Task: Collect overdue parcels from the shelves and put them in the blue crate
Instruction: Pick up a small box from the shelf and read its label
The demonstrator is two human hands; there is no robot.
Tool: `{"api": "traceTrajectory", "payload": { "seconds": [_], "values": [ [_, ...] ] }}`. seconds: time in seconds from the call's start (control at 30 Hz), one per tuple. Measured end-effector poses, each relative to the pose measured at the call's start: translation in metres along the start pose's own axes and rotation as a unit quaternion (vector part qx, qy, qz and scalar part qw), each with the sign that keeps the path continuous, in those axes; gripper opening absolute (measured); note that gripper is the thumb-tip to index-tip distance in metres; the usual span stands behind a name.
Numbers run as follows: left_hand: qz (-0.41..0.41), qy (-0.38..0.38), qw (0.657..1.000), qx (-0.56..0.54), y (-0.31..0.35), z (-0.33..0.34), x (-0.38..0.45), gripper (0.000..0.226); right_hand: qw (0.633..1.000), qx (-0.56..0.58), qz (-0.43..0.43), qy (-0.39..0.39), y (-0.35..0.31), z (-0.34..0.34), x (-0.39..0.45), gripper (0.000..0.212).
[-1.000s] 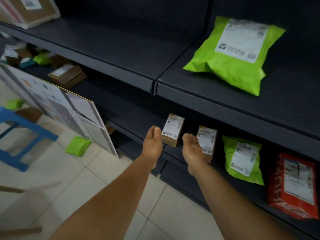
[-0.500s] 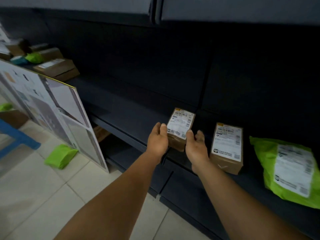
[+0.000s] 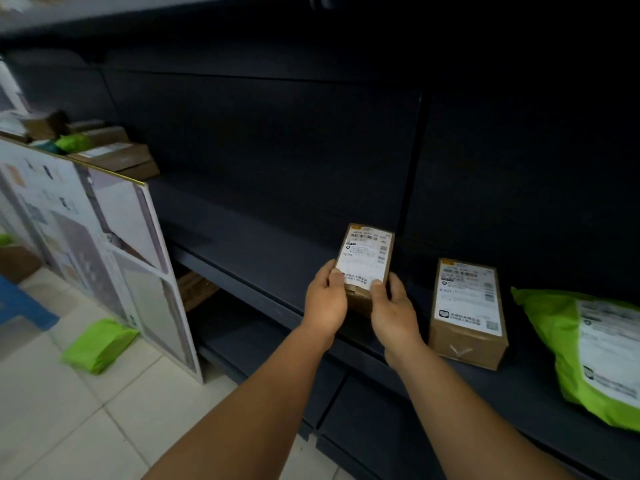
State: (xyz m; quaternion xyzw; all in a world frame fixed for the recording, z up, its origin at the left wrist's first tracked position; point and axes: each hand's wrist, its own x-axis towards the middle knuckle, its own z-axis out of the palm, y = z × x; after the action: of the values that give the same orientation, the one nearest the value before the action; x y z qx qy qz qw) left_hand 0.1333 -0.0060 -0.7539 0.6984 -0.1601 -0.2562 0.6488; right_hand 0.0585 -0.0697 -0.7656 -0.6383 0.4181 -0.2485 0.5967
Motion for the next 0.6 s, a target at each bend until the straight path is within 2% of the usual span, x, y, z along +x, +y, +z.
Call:
{"api": "traceTrajectory", "payload": {
  "seconds": [0.17, 0.6],
  "values": [
    [0.018, -0.005, 0.999, -0.043, -0.007, -0.002, -0.01, 0.039, 0.999, 0.029, -0.037, -0.008, 0.0, -0.001, -0.007, 0.05],
    [0.05, -0.02, 0.995, -0.083, 0.003, -0.01, -0.017, 0.037, 0.996, 0.072, -0.056, 0.013, 0.001, 0.004, -0.015, 0.052]
  ]
}}
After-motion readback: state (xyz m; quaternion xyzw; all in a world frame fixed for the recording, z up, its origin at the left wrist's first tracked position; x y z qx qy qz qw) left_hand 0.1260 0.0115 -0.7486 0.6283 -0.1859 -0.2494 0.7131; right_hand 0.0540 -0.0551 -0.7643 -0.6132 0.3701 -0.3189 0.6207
